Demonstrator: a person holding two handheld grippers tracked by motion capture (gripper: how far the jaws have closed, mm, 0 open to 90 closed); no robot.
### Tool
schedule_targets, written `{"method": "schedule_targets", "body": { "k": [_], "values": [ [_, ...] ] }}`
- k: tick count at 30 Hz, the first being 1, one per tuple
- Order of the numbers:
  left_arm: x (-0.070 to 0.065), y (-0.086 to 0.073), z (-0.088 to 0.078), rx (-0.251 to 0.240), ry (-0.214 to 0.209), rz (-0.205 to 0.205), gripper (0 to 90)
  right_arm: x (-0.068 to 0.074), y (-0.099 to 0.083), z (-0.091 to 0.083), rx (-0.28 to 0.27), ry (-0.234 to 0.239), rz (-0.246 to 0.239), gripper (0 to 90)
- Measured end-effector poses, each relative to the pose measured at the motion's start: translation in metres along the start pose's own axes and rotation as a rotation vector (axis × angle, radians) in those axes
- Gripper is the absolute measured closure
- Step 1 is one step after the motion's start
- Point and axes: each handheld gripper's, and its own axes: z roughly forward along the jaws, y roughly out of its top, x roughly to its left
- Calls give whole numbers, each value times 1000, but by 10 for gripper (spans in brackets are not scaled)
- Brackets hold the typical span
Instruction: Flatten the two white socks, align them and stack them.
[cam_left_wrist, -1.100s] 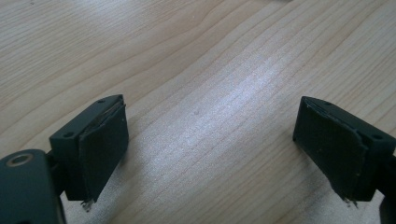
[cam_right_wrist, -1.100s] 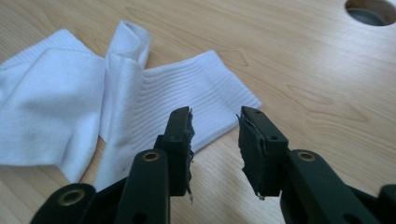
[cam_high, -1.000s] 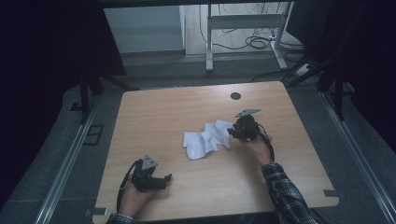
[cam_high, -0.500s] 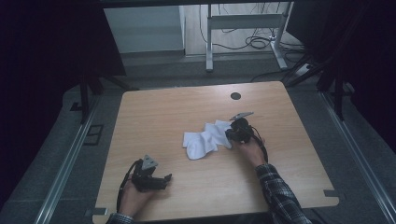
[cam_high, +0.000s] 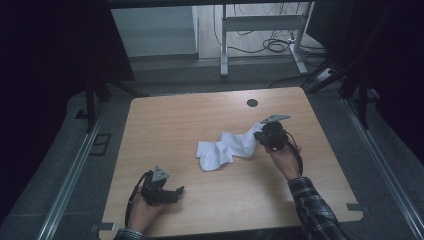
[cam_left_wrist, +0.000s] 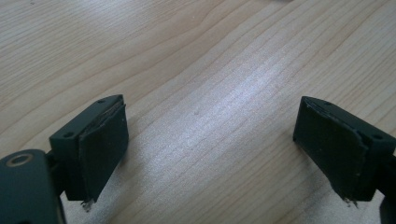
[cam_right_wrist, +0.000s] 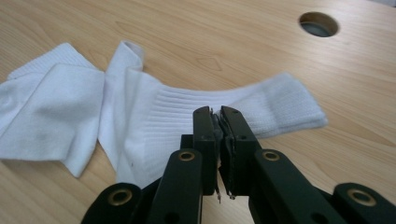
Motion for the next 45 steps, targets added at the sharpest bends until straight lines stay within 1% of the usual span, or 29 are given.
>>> {"method": "schedule_targets", "body": {
  "k": [4,7,9,11,14,16,19,20,21,23,25,26,28,30,31,34,35,39,40,43,45],
  "values": [
    [0,0,0,0,2,0,104,-8,-8,-20,-4,-27,8,842],
    [0,0,0,0,2,-1,104,-15,-19,-29,5,-52,22,841],
    [0,0,0,0,2,-1,104,-21,-26,-33,14,-59,35,839],
    [0,0,0,0,2,-1,104,-29,-36,-35,34,-78,50,837],
    [0,0,0,2,2,0,104,-40,-52,-36,68,-86,86,828],
    [0,1,0,2,3,-1,104,-47,-61,-35,94,-80,109,815],
    [-1,1,1,2,5,-3,106,-55,-77,-34,127,-73,125,738],
    [-1,2,1,4,6,-5,111,-57,-80,-35,127,-78,127,717],
    [-1,4,0,9,8,-10,136,-59,-81,-37,121,-81,130,701],
    [-2,8,0,24,15,-22,192,-63,-81,-43,101,-85,137,672],
    [-5,13,2,24,2,-31,242,-66,-81,-48,76,-92,136,668],
    [-6,17,2,22,-2,-26,259,-68,-81,-50,69,-93,135,665],
    [-13,26,4,4,-4,-6,278,-70,-81,-52,61,-98,130,665],
    [-19,34,5,-12,-13,11,312,-73,-82,-51,56,-102,136,672],
    [-22,39,6,-23,-17,19,312,-75,-83,-51,53,-103,140,675],
    [-35,53,11,-54,-49,32,313,-81,-84,-47,44,-101,148,683],
    [-41,60,15,-59,-62,41,309,-83,-84,-44,47,-101,147,683],
    [-55,76,27,-62,-85,61,277,-85,-86,-31,61,-95,133,659],
    [-59,80,30,-66,-88,64,266,-85,-86,-29,66,-99,128,642],
    [-67,92,38,-72,-96,80,243,-86,-89,-24,91,-124,101,637],
    [-71,101,42,-77,-100,90,235,-88,-92,-25,99,-135,105,641]
  ]
}}
